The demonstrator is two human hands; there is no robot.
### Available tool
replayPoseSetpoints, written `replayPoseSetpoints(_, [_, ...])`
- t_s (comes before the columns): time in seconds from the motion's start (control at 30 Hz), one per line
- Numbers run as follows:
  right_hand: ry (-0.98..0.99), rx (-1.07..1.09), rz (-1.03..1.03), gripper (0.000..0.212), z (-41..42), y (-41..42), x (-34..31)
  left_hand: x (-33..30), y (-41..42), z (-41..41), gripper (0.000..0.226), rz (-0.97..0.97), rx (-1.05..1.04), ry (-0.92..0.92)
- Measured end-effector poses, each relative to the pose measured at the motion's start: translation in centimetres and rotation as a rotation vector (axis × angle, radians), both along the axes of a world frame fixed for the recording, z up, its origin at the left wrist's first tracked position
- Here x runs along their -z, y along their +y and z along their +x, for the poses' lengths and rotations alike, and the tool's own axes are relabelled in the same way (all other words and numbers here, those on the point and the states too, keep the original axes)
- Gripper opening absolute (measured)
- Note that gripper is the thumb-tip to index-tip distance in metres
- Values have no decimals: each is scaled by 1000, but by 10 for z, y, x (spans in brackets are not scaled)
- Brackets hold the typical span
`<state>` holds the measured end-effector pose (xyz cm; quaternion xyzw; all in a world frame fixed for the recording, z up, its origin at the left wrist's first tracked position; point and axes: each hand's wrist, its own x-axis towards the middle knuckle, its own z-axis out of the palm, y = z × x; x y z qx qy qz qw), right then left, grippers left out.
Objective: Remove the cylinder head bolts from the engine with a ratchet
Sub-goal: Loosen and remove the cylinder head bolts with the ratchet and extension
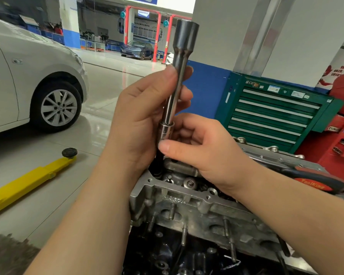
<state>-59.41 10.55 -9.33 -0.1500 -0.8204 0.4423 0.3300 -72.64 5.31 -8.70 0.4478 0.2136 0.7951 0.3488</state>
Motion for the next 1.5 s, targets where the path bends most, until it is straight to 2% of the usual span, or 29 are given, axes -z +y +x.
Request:
replayPoseSetpoints(0.1, [-9,23,25,18,0,-1,0,-1,-1,1,27,4,-34,23])
replayPoseSetpoints(0.23, [-17,68,39,23,-5,-2,-1,-3,-2,1,20,83,-115,-24])
replayPoseSetpoints(0.37, [16,7,1,27,-4,-1,-2,-1,-1,0,8,46,-184,-10])
replayPoseSetpoints(0.5, [15,23,46,18,-2,-1,-2,0,-2,2,28,-28,-166,73])
replayPoseSetpoints(0.6, [9,58,38,23,-4,-1,-1,-3,-4,3,25,43,-241,110])
replayPoseSetpoints(0.7, [2,64,12,31,-7,1,-1,-5,-3,3,32,120,-325,139])
replayPoseSetpoints(0.77, [4,33,-21,32,-7,2,0,-3,-2,2,26,125,-356,139])
replayPoseSetpoints(0.87, [-6,-21,-33,27,-4,1,0,-2,-2,3,18,116,-324,125])
replayPoseSetpoints(1.07, [-44,63,36,34,-8,1,0,-4,-5,4,25,113,-315,110])
replayPoseSetpoints(1.27, [-31,0,27,28,-3,-1,0,-2,-3,2,5,84,-244,20])
replayPoseSetpoints(1.37, [-38,23,44,22,-2,-1,0,-1,-4,2,10,64,-198,-17])
replayPoseSetpoints(1.5, [-44,67,53,30,-7,-1,-1,-3,-4,3,16,87,-238,41])
